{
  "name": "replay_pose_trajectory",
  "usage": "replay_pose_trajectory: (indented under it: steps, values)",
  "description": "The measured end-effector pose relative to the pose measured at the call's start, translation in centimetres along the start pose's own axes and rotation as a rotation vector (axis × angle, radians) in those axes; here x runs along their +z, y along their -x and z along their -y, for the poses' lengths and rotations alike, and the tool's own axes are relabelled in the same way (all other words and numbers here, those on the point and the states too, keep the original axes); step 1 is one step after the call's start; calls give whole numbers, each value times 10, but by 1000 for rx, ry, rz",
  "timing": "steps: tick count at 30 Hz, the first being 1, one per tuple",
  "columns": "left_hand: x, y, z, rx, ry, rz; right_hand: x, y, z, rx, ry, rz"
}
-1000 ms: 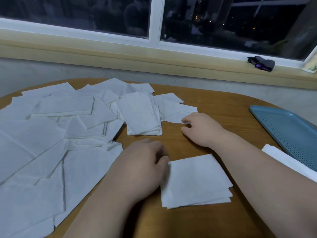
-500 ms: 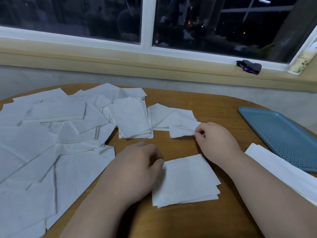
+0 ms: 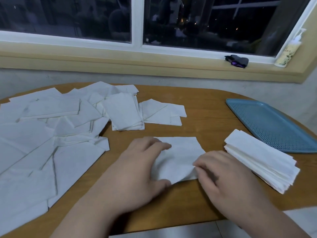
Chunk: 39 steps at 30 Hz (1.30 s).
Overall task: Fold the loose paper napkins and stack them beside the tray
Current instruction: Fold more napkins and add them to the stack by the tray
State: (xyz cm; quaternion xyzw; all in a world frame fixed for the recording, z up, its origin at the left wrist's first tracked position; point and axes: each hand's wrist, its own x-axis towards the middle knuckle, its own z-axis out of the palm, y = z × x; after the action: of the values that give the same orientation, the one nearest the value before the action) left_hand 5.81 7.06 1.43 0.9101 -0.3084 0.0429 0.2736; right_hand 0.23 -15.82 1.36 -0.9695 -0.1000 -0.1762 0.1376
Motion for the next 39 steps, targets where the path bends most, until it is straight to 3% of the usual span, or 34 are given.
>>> replay_pose_trajectory:
  steps: [8,12,17,22,25,31,36,39]
  values:
    - [11,10,-10,116,-51,27,-13,13,7,-11,-157,-78]
    - [11,11,-15,125,-37,-82,-20,13,12,20,-225,-97]
    - [10,15,-17,-86,228,-193,-21,8,-1,96,-282,232]
    - [12,11,-15,-275,338,-222,0,-6,-19,227,-487,34]
    - [15,7,-13,-335,188,-203,10,-19,-21,290,-429,50]
    - [19,8,2,-265,8,-175,16,-23,-25,208,-256,55]
    - [15,13,7,-95,-16,-95,12,-10,-31,-59,-231,261]
    - [16,14,8,-34,-9,-19,15,-5,-35,-108,-168,318]
